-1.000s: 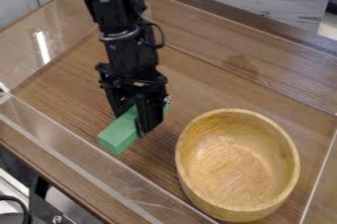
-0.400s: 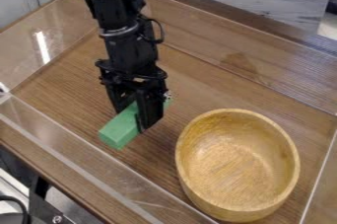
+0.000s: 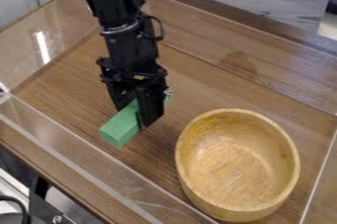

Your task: Remove the green block from inside the brown bowl and put it on the table

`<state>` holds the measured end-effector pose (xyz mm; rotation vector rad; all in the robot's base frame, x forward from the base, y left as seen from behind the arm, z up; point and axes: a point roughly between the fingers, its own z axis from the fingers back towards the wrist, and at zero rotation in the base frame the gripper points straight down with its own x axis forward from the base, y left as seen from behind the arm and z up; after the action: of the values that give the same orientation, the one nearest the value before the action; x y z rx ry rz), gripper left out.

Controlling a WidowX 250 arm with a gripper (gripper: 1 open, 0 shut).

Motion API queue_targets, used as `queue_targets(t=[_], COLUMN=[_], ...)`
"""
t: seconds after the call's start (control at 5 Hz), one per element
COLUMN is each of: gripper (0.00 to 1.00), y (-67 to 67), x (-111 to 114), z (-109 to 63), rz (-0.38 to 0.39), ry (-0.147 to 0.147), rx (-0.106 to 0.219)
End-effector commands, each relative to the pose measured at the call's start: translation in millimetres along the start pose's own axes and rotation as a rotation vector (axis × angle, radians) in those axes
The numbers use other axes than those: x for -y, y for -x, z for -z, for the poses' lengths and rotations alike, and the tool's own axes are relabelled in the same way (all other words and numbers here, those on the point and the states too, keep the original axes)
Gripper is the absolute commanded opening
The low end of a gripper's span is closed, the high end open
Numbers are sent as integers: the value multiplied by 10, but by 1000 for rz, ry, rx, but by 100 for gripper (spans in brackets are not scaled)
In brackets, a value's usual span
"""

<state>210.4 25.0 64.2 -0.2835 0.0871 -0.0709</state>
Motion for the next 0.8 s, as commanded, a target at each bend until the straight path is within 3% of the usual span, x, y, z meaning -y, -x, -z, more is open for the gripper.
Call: queue_targets(t=[0.0,0.6], gripper=[0,0], y=[-104,-135], x=[-34,-68], z=[-128,-139], rz=[0,-3], ry=[-9,1], rx=[51,59])
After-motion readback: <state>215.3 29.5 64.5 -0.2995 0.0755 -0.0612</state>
